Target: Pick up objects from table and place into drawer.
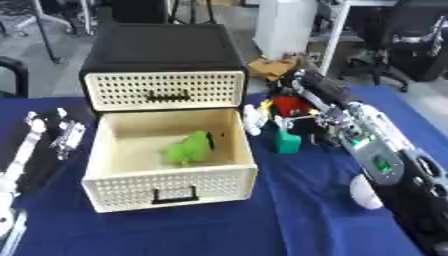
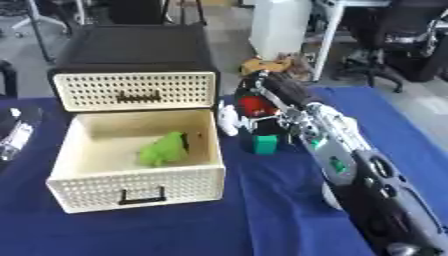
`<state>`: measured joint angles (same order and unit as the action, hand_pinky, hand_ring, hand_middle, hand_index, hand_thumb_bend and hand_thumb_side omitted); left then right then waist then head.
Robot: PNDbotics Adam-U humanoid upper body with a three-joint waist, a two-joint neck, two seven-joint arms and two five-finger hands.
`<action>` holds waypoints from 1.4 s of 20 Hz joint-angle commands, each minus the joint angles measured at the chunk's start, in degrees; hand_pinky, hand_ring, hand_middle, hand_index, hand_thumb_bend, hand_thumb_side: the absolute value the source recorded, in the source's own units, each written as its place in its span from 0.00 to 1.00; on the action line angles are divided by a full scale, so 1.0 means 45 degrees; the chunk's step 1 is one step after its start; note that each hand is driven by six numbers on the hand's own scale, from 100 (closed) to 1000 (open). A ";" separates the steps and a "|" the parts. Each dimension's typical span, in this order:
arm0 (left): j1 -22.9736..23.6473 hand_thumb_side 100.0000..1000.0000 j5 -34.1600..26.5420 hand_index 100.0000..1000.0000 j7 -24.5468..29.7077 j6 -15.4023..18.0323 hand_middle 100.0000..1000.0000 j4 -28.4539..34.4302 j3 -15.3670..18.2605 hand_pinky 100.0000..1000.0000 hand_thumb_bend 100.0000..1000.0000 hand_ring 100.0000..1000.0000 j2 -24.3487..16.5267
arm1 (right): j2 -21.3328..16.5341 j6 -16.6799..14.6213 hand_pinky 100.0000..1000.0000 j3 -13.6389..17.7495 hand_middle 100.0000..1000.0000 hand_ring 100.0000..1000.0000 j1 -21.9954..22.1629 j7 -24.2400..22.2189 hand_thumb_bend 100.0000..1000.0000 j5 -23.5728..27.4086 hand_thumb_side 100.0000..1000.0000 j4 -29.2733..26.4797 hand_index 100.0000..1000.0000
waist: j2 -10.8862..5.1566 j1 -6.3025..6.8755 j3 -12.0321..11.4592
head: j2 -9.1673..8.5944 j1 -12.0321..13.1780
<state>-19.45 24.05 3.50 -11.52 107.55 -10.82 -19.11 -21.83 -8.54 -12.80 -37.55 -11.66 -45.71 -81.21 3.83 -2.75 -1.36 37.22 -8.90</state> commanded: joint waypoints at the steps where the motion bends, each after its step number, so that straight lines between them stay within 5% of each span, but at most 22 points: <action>1: -0.0353 1.00 -0.0170 0.66 -0.0003 0.0120 0.00 0.0372 -0.0066 0.00 0.17 0.00 0.0002 | 0.0363 -0.0365 0.00 -0.0121 0.53 0.10 -0.0543 0.0189 0.00 -0.0452 0.00 0.0568 0.66 | -0.0172 0.0052 -0.0122 | -0.0075 -0.0215; 8: -0.0506 1.00 -0.0311 0.66 0.0052 0.0236 0.00 0.0526 -0.0191 0.00 0.18 0.00 0.0156 | 0.1598 -0.1331 0.00 -0.0311 0.63 0.16 -0.1187 0.0686 0.00 -0.1587 0.00 0.2436 0.69 | -0.0150 0.0119 -0.0469 | -0.0127 -0.0469; 14: -0.0519 1.00 -0.0334 0.66 0.0055 0.0241 0.00 0.0545 -0.0197 0.00 0.18 0.00 0.0174 | 0.1816 -0.1734 0.00 -0.0248 0.63 0.16 -0.1272 0.1167 0.00 -0.2143 0.00 0.3046 0.69 | -0.0147 0.0134 -0.0499 | -0.0131 -0.0487; 15: -0.0546 1.00 -0.0343 0.66 0.0071 0.0259 0.00 0.0559 -0.0227 0.00 0.18 0.00 0.0198 | 0.1914 -0.1819 0.85 -0.0359 0.91 0.87 -0.1331 0.1120 0.00 -0.2233 0.38 0.3023 0.87 | -0.0140 0.0130 -0.0562 | -0.0129 -0.0563; 16: -0.0553 1.00 -0.0348 0.66 0.0076 0.0267 0.00 0.0561 -0.0237 0.00 0.18 0.00 0.0214 | 0.1992 -0.1978 0.85 -0.0603 0.91 0.87 -0.1355 0.0980 0.00 -0.2393 0.38 0.2978 0.87 | -0.0139 0.0137 -0.0571 | -0.0126 -0.0573; 17: -0.0545 1.00 -0.0349 0.66 0.0065 0.0269 0.00 0.0560 -0.0228 0.00 0.18 0.00 0.0222 | 0.2033 -0.2163 0.92 -0.0784 0.94 0.93 -0.1359 0.0822 0.00 -0.2579 0.55 0.2892 0.91 | -0.0144 0.0147 -0.0545 | -0.0122 -0.0557; 19: -0.0531 1.00 -0.0347 0.66 0.0042 0.0273 0.00 0.0557 -0.0214 0.00 0.18 0.00 0.0226 | 0.2075 -0.2521 0.95 -0.0755 0.96 0.96 -0.1340 0.0733 0.00 -0.2965 0.63 0.2734 0.92 | -0.0152 0.0163 -0.0498 | -0.0124 -0.0526; 26: -0.0503 1.00 -0.0351 0.66 -0.0008 0.0292 0.00 0.0550 -0.0199 0.00 0.19 0.00 0.0233 | 0.2103 -0.2527 0.98 -0.0499 1.00 0.98 -0.1249 0.1680 0.00 -0.3435 0.69 0.2610 0.95 | -0.0157 0.0204 -0.0376 | -0.0106 -0.0481; 28: -0.0497 1.00 -0.0356 0.66 -0.0019 0.0297 0.00 0.0550 -0.0193 0.00 0.19 0.00 0.0233 | 0.2044 -0.2289 0.98 -0.0392 1.00 0.98 -0.1195 0.1956 0.00 -0.3438 0.63 0.2545 0.95 | -0.0150 0.0210 -0.0319 | -0.0113 -0.0440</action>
<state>-20.94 22.70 3.64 -10.33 108.91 -11.85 -17.65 -11.87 -19.25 -15.37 -42.17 -3.74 -60.76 -68.33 3.83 -1.99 -2.82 37.16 -11.08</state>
